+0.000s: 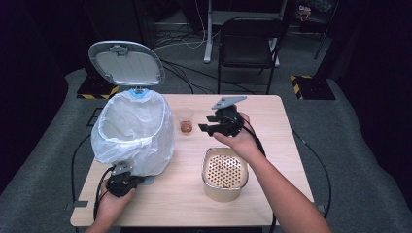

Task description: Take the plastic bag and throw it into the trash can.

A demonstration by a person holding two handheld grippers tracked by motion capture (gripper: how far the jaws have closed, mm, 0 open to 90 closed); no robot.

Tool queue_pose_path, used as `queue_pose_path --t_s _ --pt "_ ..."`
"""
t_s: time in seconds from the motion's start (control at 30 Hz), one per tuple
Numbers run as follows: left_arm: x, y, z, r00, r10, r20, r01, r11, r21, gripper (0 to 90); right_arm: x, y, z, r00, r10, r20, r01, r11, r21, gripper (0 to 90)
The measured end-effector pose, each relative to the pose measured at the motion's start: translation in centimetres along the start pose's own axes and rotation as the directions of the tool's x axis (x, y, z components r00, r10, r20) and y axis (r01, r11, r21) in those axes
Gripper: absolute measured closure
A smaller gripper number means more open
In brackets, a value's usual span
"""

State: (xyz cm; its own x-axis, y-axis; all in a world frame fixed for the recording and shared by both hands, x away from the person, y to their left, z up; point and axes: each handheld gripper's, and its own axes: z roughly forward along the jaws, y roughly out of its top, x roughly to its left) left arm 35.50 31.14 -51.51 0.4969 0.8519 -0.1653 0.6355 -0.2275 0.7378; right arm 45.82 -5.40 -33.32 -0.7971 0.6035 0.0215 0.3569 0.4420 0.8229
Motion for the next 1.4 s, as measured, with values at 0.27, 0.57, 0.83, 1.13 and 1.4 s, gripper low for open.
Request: queue_pose_path --t_s 0.27,0.57,0.83,1.13,1.4 --pt "-0.3 0.1 -0.1 0.9994 0.033 -0.011 -0.033 0.9993 0.018 90.0 -1.2 -6.2 -1.6 0.9995 0.025 0.021 -0.026 0.998 0.058 55.3" --pt "-0.4 0.0 -0.1 0.9987 0.047 -0.019 -0.046 0.9987 0.021 90.0 -2.1 -10.4 -3.2 0.9943 0.087 0.062 -0.091 0.9937 0.066 59.3" --pt "-0.4 0.0 -0.1 0.9985 0.051 -0.018 -0.051 0.9984 0.022 90.0 -3.3 -12.1 -2.9 0.9927 0.118 0.023 -0.12 0.9885 0.091 73.7" --pt "-0.4 0.0 -0.1 0.9986 0.05 -0.017 -0.05 0.9985 0.022 90.0 -2.0 -12.7 -3.3 0.9805 0.179 0.081 -0.185 0.9808 0.063 80.9" --pt "-0.4 0.0 -0.1 0.9987 0.048 -0.018 -0.047 0.9986 0.022 90.0 -1.0 -13.2 -3.8 0.9737 0.204 0.102 -0.209 0.9767 0.047 81.2"
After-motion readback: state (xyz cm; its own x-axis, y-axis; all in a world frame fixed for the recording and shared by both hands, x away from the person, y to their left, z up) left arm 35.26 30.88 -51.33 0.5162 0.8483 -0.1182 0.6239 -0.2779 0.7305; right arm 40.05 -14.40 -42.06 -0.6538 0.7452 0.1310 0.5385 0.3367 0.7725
